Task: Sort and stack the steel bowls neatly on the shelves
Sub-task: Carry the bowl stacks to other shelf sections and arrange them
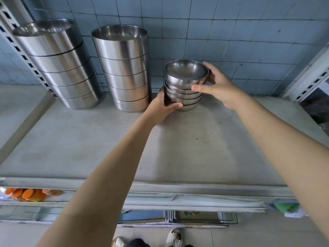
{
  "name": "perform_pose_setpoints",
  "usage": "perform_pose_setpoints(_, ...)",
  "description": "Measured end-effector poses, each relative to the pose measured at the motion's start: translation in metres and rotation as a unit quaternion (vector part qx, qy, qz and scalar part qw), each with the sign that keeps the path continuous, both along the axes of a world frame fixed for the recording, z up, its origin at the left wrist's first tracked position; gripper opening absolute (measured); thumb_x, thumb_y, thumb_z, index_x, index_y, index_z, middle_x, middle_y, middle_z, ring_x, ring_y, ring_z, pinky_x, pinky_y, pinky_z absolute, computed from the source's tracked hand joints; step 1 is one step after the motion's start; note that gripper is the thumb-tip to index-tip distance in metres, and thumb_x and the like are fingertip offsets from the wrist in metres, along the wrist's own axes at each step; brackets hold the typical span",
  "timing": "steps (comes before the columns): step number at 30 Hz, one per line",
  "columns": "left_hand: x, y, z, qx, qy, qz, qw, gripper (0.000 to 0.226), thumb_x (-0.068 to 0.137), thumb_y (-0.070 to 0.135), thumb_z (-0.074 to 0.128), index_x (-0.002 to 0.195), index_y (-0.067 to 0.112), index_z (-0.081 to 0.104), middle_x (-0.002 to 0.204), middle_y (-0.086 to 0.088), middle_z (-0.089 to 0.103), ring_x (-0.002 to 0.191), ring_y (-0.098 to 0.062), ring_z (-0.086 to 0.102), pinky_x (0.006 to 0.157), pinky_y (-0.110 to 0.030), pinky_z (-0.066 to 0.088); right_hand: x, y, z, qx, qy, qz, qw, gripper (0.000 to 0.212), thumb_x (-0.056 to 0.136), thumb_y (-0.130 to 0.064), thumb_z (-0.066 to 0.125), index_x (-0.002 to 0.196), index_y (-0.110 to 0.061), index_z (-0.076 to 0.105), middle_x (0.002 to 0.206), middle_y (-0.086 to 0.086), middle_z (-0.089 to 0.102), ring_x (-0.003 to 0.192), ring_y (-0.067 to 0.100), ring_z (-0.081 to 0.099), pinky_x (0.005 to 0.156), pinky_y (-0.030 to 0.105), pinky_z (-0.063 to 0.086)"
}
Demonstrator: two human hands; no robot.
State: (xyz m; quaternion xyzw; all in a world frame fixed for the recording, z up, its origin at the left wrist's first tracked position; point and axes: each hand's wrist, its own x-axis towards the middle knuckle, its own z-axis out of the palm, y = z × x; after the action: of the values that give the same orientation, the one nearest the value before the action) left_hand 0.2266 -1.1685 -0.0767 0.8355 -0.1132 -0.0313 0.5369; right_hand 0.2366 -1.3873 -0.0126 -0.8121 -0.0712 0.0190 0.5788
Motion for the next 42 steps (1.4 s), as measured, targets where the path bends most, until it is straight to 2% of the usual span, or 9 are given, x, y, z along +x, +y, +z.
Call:
perform_pose_setpoints(7,-0.002,-0.001,0.003,0.006,0.009,0.003,1.000,0.080,0.080,0.037,0.081,0.144,0.018,0.037,0.135,0.002,0.059,0.124,-0.015,0.055,0.110,-0.034,0.042,-0.002,-0.001,0.002,0.019,0.023,0.010,1.000,0.132,0.038,-0.056,0.095,0.151,-0.037,0.030,0.125,-0.006,0.055,0.126,0.017,0.055,0.105,0.044,0.048)
perform_pose_setpoints(12,-0.004,-0.002,0.010,-0.006,0.032,-0.001,0.999,0.094,0.074,0.042,0.082,0.148,0.016,0.030,0.132,0.004,0.060,0.122,-0.013,0.057,0.110,-0.037,0.043,-0.003,-0.005,0.000,0.044,0.038,0.016,0.998,0.099,0.073,-0.020,0.085,0.154,-0.026,0.028,0.093,-0.020,0.065,0.107,0.008,0.060,0.104,0.045,0.049)
perform_pose_setpoints(14,-0.006,-0.005,0.015,-0.038,0.028,0.020,0.999,0.102,0.079,0.035,0.082,0.154,0.010,0.017,0.133,0.011,0.053,0.121,-0.006,0.052,0.108,-0.024,0.040,-0.002,-0.006,0.000,0.047,0.046,0.008,0.998,0.098,0.073,-0.020,0.085,0.154,-0.026,0.029,0.092,-0.020,0.065,0.106,0.008,0.060,0.104,0.046,0.048)
perform_pose_setpoints(18,-0.008,-0.009,0.027,-0.071,-0.030,0.041,0.996,0.065,0.085,0.032,0.077,0.139,0.014,0.044,0.128,0.010,0.060,0.118,-0.005,0.057,0.108,-0.028,0.044,-0.002,-0.006,0.003,0.041,0.050,0.010,0.998,0.100,0.070,-0.026,0.086,0.153,-0.027,0.030,0.097,-0.019,0.064,0.111,0.011,0.060,0.105,0.045,0.048)
perform_pose_setpoints(22,-0.006,-0.010,0.031,-0.074,-0.045,0.045,0.995,0.065,0.084,0.043,0.075,0.137,0.017,0.048,0.127,0.007,0.064,0.119,-0.005,0.059,0.106,-0.030,0.046,0.002,-0.009,0.004,0.043,0.057,0.025,0.997,0.095,0.075,-0.020,0.084,0.153,-0.027,0.029,0.081,-0.017,0.060,0.099,0.009,0.059,0.108,0.048,0.043)
perform_pose_setpoints(28,-0.007,-0.009,0.033,-0.028,-0.055,0.059,0.996,0.061,0.085,0.039,0.075,0.135,0.015,0.049,0.122,0.008,0.063,0.113,-0.005,0.058,0.086,-0.005,0.043,-0.001,-0.006,0.010,0.032,0.045,0.040,0.998,0.100,0.063,-0.029,0.085,0.148,-0.036,0.031,0.082,-0.023,0.062,0.116,0.010,0.050,0.111,0.052,0.039)
perform_pose_setpoints(36,-0.010,-0.009,0.037,-0.011,-0.055,0.062,0.996,0.061,0.086,0.036,0.075,0.136,0.014,0.047,0.120,0.009,0.061,0.111,-0.006,0.056,0.079,0.004,0.038,0.000,-0.007,0.009,0.040,0.063,0.044,0.996,0.106,0.064,-0.024,0.085,0.153,-0.035,0.027,0.118,-0.016,0.057,0.108,0.009,0.058,0.110,0.051,0.042)
perform_pose_setpoints(39,-0.015,-0.009,0.041,0.011,-0.046,0.060,0.997,0.059,0.087,0.037,0.074,0.135,0.016,0.047,0.118,0.011,0.061,0.109,-0.004,0.056,0.079,0.001,0.040,-0.001,-0.007,0.012,0.025,0.071,0.040,0.996,0.119,0.062,-0.029,0.089,0.156,-0.036,0.016,0.158,-0.005,0.033,0.126,0.012,0.055,0.110,0.049,0.042)
perform_pose_setpoints(42,-0.026,-0.007,0.048,0.059,-0.037,0.062,0.996,0.055,0.090,0.034,0.071,0.132,0.010,0.046,0.110,0.012,0.062,0.103,0.001,0.058,0.072,-0.005,0.037,-0.013,-0.009,0.017,-0.019,0.035,-0.003,0.999,0.116,0.067,-0.035,0.087,0.156,-0.039,0.012,0.165,-0.006,0.015,0.137,0.015,0.045,0.113,0.044,0.039)
